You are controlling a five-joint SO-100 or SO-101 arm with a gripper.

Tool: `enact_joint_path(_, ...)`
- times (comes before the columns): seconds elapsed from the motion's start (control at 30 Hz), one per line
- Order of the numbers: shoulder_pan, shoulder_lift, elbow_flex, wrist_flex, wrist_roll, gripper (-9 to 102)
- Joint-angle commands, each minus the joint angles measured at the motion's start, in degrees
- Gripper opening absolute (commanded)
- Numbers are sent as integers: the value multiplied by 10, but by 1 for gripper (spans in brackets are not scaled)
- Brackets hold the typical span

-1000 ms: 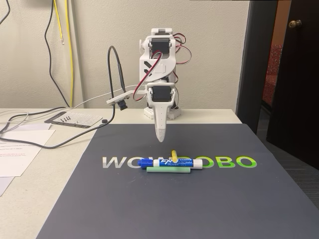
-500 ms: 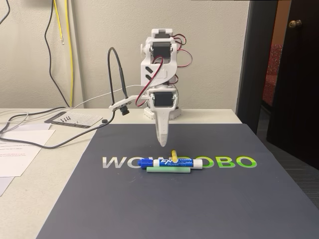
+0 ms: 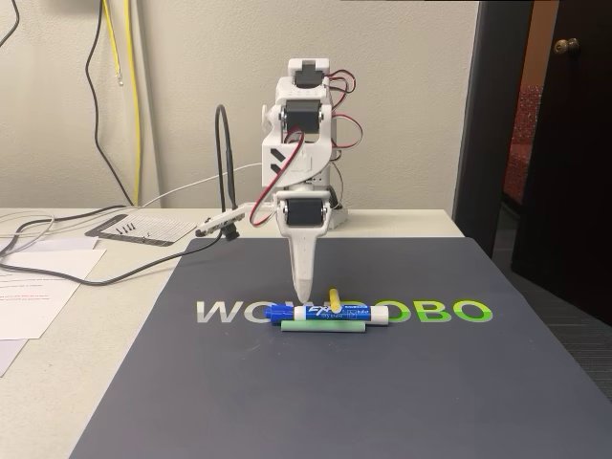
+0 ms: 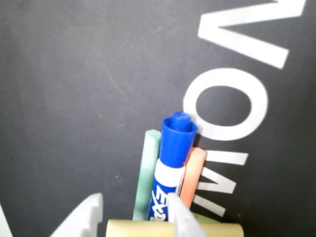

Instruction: Pick up the blue marker.

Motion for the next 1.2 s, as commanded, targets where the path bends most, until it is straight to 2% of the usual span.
enact_joint_path(0.0,8,0,-33,0,-8,17)
enact_joint_path(0.47,16,-3,-33,40,-28,17)
enact_joint_path(1.17,4,-44,-33,2,-29,17)
